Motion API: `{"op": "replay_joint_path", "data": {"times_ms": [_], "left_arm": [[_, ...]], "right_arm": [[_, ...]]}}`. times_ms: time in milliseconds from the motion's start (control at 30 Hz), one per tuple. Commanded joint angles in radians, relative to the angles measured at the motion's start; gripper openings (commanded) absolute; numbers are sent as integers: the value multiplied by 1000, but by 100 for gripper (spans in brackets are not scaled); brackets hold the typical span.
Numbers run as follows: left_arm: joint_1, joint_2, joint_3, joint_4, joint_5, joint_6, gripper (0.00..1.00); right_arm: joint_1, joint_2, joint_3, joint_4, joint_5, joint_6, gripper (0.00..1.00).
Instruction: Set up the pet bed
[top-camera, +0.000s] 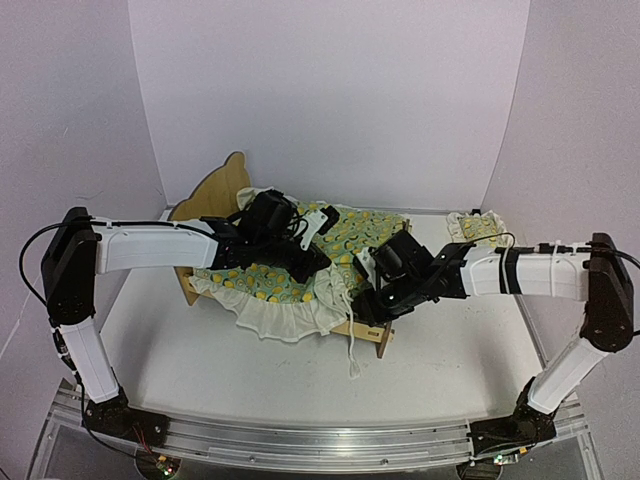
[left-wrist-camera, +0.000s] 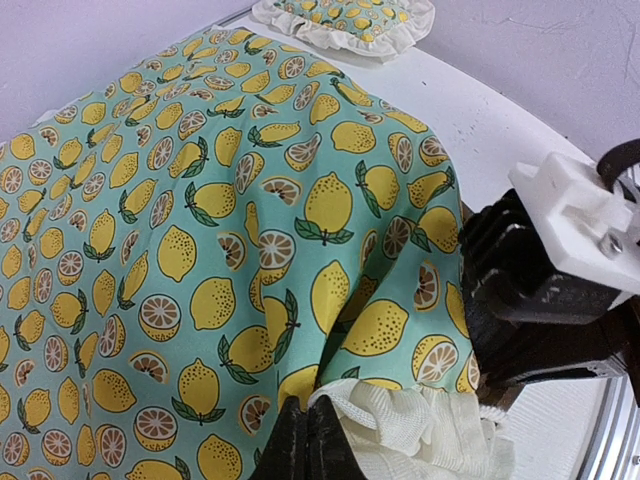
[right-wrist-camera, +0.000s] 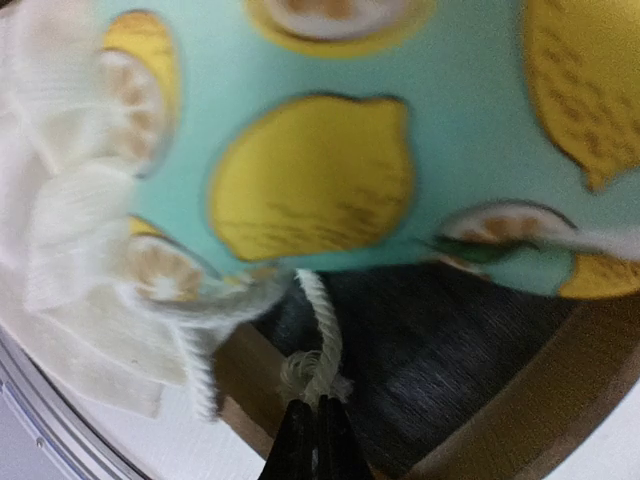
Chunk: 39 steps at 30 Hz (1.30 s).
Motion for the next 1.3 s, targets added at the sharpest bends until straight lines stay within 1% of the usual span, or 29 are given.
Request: {"op": "replay_joint_path", "data": {"times_ms": [0,133,300,467,567,667,700,733,767,833,933,1000,1100,1167,1267], "left_arm": [[8,-30,20,48,22,0,0],[7,-35,17,49,25,0,0],[8,-36,17,50,33,0,0],[7,-36,7,53,32,-4,0],[7,-41,2,53,29,-4,0],[7,-47,-4,53,22,-3,0],[7,-49,-6,53,20,-3,0],[8,-52,-6,53,18,-2,0],[7,-53,-7,54,16,-1,0],[7,-54,-8,53,12,-3,0],[7,-52,-9,61,-4,-12,0],[7,-53,-12,73,-11,-17,0],[8,-57,-15,76,-18,-17,0],[7,-66,-17,77,-21,-18,0],[7,-76,-18,77,-27,-17,0]], "right_arm": [[-1,-5,-31,177,-151,-221,0],[-2,36,-49,240,-224,-368,0],[-6,78,-83,230,-202,-422,0],[-7,59,-100,205,-135,-398,0],[-6,53,-89,148,-92,-394,0],[-6,13,-73,105,-129,-367,8],[-7,-8,-66,98,-143,-343,9],[-7,-40,-60,95,-152,-321,8],[-7,-73,-57,95,-148,-293,1],[-8,-127,-57,114,-121,-214,0],[-7,-171,-82,194,-162,-165,0],[-7,-208,-125,276,-189,-165,0],[-29,-234,-152,351,-188,-175,0],[-44,-225,-149,359,-183,-189,0],[-73,-194,-135,356,-245,-196,0]]}}
